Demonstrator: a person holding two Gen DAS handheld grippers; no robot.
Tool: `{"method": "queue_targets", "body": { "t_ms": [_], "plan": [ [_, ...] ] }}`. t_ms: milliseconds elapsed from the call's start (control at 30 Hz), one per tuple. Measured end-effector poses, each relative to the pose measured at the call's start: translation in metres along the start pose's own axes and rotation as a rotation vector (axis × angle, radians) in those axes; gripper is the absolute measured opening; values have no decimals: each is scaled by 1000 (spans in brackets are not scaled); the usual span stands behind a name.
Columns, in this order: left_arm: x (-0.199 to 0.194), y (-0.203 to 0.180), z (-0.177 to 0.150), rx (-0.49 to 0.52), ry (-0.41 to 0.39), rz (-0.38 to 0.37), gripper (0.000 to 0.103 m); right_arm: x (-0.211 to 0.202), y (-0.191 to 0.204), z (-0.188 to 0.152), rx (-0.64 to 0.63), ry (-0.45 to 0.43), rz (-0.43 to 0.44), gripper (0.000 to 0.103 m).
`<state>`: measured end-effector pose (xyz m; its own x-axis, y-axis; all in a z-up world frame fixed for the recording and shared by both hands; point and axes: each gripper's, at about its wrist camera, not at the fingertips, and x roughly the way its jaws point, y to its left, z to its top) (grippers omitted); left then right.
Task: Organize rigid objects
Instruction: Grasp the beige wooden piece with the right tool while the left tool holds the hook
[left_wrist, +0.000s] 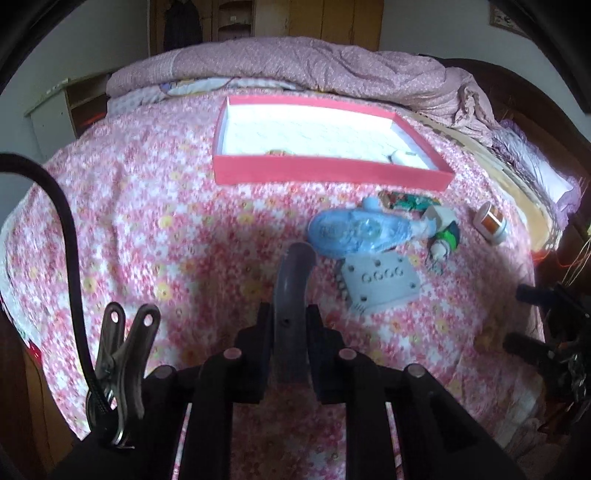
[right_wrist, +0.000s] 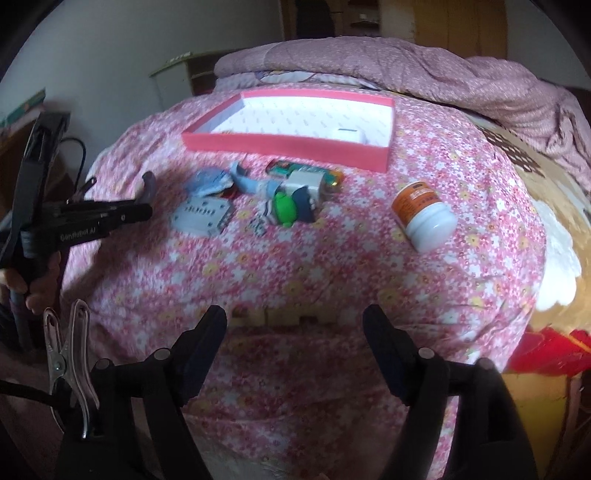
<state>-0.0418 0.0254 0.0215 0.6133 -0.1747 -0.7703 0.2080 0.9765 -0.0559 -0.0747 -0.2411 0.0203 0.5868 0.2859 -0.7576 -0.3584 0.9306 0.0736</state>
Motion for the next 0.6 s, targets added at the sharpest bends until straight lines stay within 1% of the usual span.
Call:
{"method": "queue_targets", "body": {
  "t_ms": [33,100,167,233,433,600],
  "plan": [
    [4,2,-1,-15,14,-1,18,2,3,-1,-12,4,-5,80],
    [5,7,-3,-38,11,-18,18,8,8,-1,-34,10,-22,87],
    [5,8,-3,-40,10,-25,18,13,11,-3,-40,20,-28,95],
    [5,8,-4,-43,5,-28,18,19,11,-3,-39,31,-31,99],
    [5,6,-5,-35,-1,-21,18,28,13,-2,-22,54,-54,99],
    [6,6,-5,-46,0,-24,18,31,15,-2,-18,51,-76,100]
  ]
}}
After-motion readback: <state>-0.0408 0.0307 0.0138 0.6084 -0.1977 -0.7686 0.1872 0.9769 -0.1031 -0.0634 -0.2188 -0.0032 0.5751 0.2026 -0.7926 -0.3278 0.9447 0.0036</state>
